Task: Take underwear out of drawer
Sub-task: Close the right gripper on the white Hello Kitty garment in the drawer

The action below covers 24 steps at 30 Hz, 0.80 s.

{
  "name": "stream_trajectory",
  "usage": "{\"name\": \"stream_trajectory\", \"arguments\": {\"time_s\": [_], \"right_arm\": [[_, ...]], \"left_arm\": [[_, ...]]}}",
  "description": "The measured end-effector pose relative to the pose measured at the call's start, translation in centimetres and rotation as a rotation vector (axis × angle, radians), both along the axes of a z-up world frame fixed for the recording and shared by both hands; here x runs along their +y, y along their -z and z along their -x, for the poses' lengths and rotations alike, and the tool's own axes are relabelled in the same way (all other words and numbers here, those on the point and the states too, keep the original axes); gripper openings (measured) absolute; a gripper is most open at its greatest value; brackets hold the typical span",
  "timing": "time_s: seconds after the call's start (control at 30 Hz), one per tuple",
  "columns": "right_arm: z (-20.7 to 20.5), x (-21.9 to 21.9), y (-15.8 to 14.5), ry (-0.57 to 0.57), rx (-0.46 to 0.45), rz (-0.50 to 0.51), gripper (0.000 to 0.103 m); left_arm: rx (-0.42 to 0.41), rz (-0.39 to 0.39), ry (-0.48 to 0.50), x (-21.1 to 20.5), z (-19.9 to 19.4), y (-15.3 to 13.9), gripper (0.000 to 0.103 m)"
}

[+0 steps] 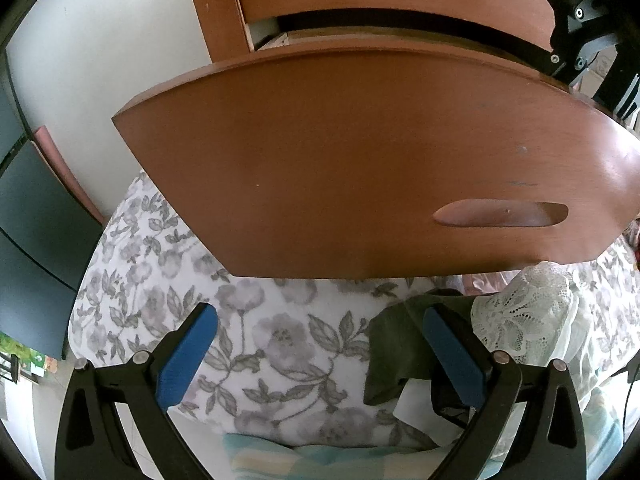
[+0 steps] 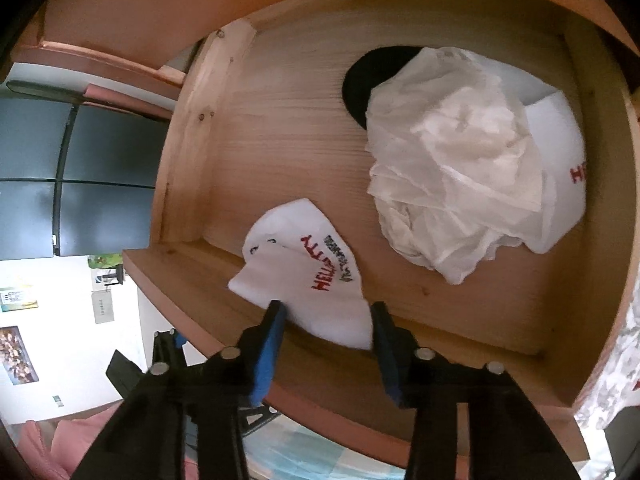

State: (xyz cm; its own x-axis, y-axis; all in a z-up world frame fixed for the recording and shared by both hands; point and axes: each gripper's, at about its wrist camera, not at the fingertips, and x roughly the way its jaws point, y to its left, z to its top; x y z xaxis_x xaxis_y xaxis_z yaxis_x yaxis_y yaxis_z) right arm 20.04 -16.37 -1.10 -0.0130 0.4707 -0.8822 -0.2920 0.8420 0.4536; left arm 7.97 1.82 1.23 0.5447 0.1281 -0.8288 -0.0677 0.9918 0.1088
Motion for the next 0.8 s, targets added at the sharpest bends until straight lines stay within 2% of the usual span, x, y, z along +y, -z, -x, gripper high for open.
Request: {"name": "stream_trajectory", "arguments": {"time_s": [0.27, 0.47, 0.8], "right_arm": [[0.3, 0.8, -0.5, -0.004, -0.042, 0.001, 0.028], [0.5, 1.5, -1.5, -0.016, -0.123, 0.038, 0.018], [1.2, 1.6, -4.1, -0.025, -0.252, 0.06, 0.014]], "left_arm": [[0.011, 0.012, -0.004, 0.3, -0.2, 0.2, 0.102], [0.012, 0.013, -0.004, 0.3, -0.1, 0.3, 0.102], [0.014, 0.014, -0.005, 0.2, -0.1, 0.3, 0.102]]}}
